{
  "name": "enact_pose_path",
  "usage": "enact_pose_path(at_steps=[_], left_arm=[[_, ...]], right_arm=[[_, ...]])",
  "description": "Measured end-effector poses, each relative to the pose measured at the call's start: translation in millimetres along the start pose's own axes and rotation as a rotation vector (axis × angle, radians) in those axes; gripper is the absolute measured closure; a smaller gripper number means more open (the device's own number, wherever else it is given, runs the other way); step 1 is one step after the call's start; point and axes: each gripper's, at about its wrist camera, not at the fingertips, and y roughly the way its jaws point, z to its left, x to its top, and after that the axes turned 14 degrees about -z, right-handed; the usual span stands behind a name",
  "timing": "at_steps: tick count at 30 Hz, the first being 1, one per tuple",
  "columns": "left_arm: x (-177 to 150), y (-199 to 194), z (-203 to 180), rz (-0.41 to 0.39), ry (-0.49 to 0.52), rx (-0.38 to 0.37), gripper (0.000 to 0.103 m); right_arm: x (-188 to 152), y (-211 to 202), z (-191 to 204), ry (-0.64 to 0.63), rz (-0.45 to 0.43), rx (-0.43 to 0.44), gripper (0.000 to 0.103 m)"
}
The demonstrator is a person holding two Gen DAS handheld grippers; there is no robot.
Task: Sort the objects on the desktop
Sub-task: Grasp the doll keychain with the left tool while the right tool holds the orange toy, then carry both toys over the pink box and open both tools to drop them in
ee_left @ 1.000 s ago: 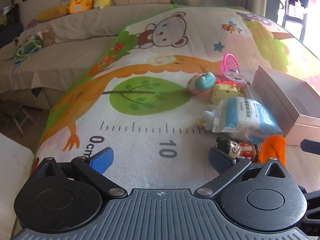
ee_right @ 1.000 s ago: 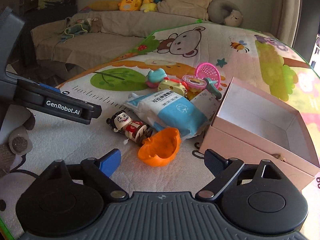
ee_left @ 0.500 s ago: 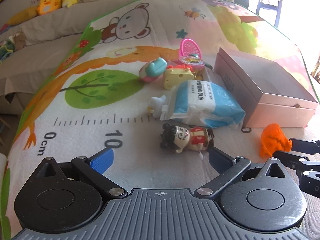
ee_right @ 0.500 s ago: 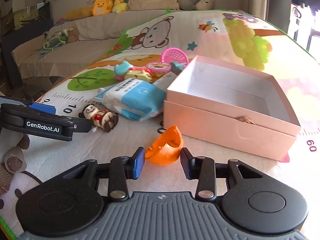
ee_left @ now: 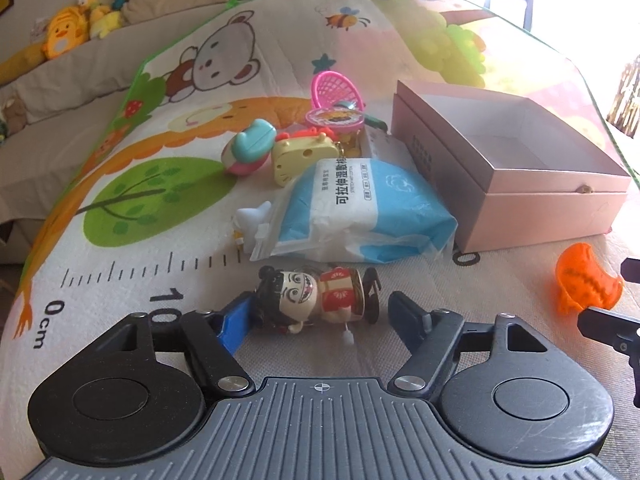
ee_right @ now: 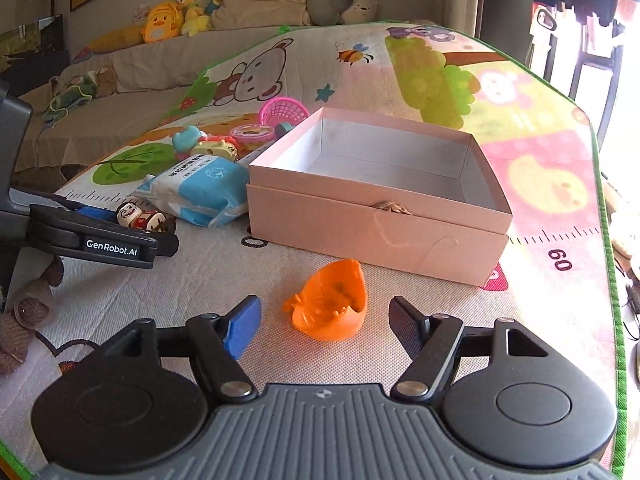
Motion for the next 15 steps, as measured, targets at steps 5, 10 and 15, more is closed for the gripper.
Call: enact_pose_path(at_steps=[5,10,15], left_arm=[[-3.9,-10.0,1.4,-0.004,-0.010,-0.021,0.035],[-16.1,-33.2,-18.9,0.001,0.039,-0.105,0.036],[-28.5,-53.0,-34.4,-0.003,0.082,-0.207,0.035]], right_arm=[[2.9,13.8,-0.4,-0.005,0.017,-0.012,0.028],[2.6,22.3,-0.9,-0.013,0.034,-0.003,0.028],[1.4,30.5,3.8,-0.032,0.079,0.013,0.029]])
